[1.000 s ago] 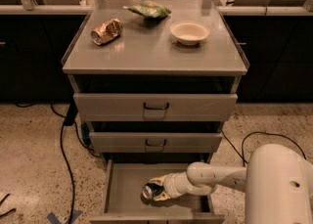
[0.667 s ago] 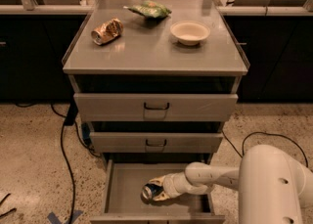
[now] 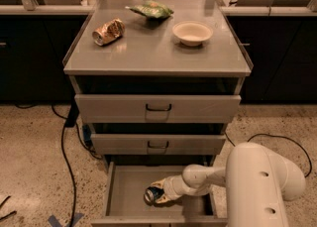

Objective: Place pepsi can into bottom drawer

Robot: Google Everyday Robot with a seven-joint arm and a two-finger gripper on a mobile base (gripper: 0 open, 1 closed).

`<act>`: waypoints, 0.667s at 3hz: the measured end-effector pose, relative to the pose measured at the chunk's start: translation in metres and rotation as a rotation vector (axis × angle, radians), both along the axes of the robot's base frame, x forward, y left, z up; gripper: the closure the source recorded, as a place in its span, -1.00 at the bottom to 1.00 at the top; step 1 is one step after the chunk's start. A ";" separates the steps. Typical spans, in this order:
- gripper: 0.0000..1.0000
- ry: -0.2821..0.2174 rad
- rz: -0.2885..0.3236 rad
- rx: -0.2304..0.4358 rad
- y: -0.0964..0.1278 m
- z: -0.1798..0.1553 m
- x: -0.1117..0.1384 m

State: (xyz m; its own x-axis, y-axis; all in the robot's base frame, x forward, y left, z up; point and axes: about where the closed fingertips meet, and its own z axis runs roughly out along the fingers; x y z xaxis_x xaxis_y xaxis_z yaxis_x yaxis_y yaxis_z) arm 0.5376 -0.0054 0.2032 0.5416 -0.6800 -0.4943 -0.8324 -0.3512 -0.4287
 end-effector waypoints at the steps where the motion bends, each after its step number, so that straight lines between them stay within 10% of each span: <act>1: 1.00 0.007 -0.010 -0.021 -0.002 -0.011 0.002; 2: 1.00 0.018 -0.024 -0.024 -0.006 -0.020 0.002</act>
Offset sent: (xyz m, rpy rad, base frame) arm 0.0052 -0.0142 -0.0293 -0.0288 0.0260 -0.0453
